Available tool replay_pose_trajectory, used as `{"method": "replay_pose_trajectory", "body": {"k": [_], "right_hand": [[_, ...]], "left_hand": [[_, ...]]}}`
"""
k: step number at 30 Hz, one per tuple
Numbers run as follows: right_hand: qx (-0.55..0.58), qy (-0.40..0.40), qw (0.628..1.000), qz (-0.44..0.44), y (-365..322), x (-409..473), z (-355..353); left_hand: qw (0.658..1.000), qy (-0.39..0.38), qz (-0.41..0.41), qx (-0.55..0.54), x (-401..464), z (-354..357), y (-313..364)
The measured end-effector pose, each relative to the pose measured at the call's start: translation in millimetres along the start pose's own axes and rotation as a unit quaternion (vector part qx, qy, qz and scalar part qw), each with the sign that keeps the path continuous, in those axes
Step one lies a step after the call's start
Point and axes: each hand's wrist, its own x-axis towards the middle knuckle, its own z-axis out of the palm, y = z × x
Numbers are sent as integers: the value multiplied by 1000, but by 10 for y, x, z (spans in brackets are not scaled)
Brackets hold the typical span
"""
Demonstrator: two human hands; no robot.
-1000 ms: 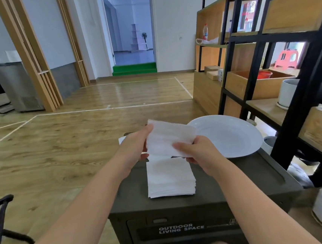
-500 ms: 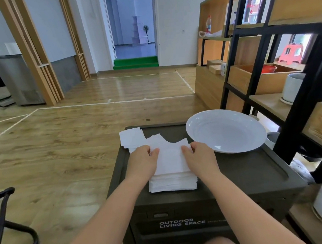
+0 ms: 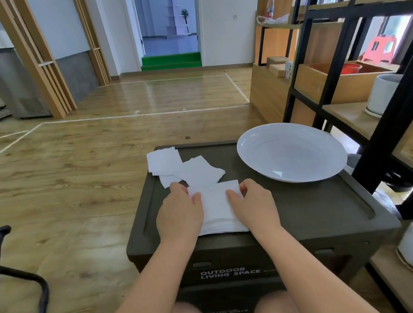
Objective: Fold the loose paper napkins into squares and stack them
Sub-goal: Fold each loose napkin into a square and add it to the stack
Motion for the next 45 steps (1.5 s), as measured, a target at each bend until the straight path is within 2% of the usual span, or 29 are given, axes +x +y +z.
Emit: {"method": "replay_pose_trajectory", "body": {"k": [7, 11, 14, 18, 26, 29, 31, 33, 36, 38, 40, 42, 45], "right_hand": [[102, 32, 993, 42, 47, -19, -14], [146, 44, 986, 61, 68, 3, -17], [150, 34, 987, 49, 84, 12, -9], [153, 27, 987, 41, 92, 22, -14], [173, 15, 984, 34, 114, 22, -14], [176, 17, 984, 32, 110, 19, -28], [180, 20, 983, 35, 103, 16, -31], [203, 33, 978, 39, 101, 13, -42], [272, 72, 958, 48, 97, -12, -70], [288, 109, 951, 28, 78, -66, -92], [281, 135, 950, -19, 54, -111, -107], [276, 120, 952, -54, -15, -124, -165], [329, 59, 941, -48, -184, -75, -340]], "left_hand": [[996, -34, -44, -69, 136, 3, -111], [998, -7, -34, -61, 433, -95, -71], [997, -38, 68, -11, 672, -87, 171], [966, -163, 155, 125, 836, 73, 525], [935, -130, 192, 269, 898, 494, 792], [937, -117, 179, 277, 907, 498, 800], [957, -112, 156, 215, 929, 444, 776], [981, -91, 137, 106, 970, 317, 743], [985, -60, 137, -88, 985, -35, 739], [966, -82, 142, -202, 946, -292, 763], [935, -143, 129, -297, 862, -508, 761], [893, -212, 106, -381, 753, -698, 711], [834, -289, 64, -465, 626, -895, 585]]}}
